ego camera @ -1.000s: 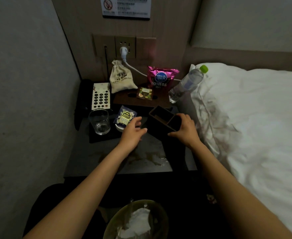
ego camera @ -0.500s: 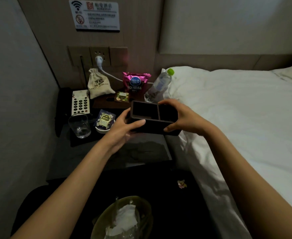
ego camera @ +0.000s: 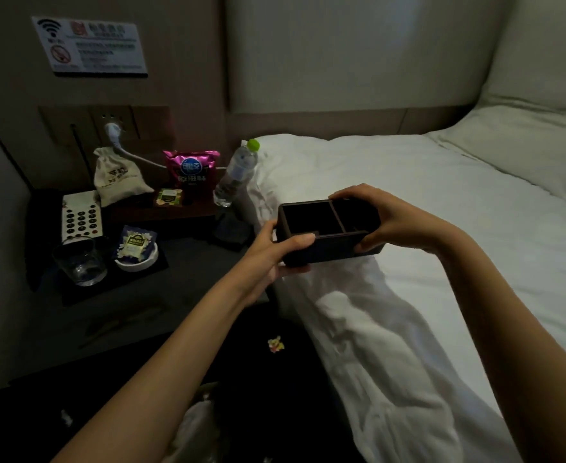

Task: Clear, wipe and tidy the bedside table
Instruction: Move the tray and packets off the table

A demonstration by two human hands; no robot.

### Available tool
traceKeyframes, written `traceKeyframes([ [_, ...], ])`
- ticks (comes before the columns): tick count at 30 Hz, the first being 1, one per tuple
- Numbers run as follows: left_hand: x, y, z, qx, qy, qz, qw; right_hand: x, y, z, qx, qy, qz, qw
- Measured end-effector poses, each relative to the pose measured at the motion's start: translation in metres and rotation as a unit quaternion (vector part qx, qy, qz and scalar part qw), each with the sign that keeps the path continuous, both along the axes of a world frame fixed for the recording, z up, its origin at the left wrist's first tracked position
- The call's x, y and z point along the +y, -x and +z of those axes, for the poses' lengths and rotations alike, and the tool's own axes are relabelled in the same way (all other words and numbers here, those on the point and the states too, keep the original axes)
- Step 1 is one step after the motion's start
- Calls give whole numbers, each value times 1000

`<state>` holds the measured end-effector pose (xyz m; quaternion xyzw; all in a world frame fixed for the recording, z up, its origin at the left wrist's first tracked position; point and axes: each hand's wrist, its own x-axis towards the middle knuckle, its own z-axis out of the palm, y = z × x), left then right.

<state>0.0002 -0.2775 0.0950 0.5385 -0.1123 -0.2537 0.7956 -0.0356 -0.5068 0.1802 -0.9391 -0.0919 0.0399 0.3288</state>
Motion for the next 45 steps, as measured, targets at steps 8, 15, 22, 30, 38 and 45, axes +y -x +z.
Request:
traceKeyframes([
  [8,-93,21,2,9,-3,-59,998,-87,36,3,25,6,-71,997],
  [15,-134,29,-5,19,-25,-70,997,-120,40,-10,33,30,-107,993],
  [22,-144,31,-21,-25,-82,-87,993,-133,42,-26,59,36,-117,991],
  [30,-138,25,-26,-130,-170,-69,974,-129,35,-42,56,43,-129,989],
  [38,-126,23,-22,-221,-327,-41,918,-119,29,-46,63,70,-126,988],
  [45,-108,13,-19,-212,-334,-88,914,-97,21,-28,111,150,-129,974],
])
